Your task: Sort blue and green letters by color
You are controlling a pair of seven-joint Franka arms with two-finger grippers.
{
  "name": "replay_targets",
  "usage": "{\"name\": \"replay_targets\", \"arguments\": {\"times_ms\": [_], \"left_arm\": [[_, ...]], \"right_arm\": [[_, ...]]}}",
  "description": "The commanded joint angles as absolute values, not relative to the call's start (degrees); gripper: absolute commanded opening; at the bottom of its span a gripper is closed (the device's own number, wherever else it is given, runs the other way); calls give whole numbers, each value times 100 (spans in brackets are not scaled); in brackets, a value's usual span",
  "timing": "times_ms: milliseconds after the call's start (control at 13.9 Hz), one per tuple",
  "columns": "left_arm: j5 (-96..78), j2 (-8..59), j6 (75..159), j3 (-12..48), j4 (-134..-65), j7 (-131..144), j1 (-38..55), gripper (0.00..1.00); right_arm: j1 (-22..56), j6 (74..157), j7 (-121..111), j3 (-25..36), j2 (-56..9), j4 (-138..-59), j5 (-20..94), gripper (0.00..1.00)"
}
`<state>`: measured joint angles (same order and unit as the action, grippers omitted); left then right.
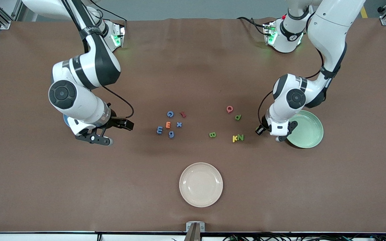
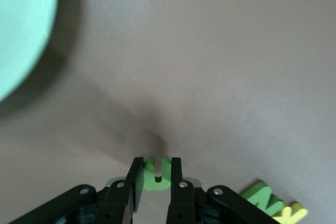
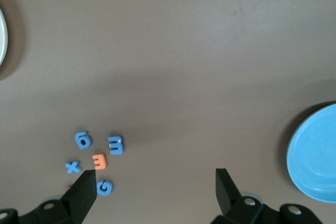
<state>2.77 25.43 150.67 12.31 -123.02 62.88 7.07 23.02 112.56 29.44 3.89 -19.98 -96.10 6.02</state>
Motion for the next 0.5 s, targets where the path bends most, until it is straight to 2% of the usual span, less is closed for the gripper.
{"name": "replay_targets", "arguments": {"times_ms": [0,144,288,432], "left_arm": [[806,2006,14399,1230,-12226,6240,502,0],[1080,1890,14038,1231,-12155,5830,169,0],[1081,1916,14027,1248,-12173,4847,-411,0],[1090,2003,14062,1239,-12182,4282,-746,0]], "right_arm": [[2382,11539,3023,439,-1969,-9834,650,100],[2522,11977,3250,439,-2012,-10106,650,100],[2776,12443,3462,439,-2091,-10361,650,100],[2891,12734,3550,439,-2302,-10415,650,95]]}}
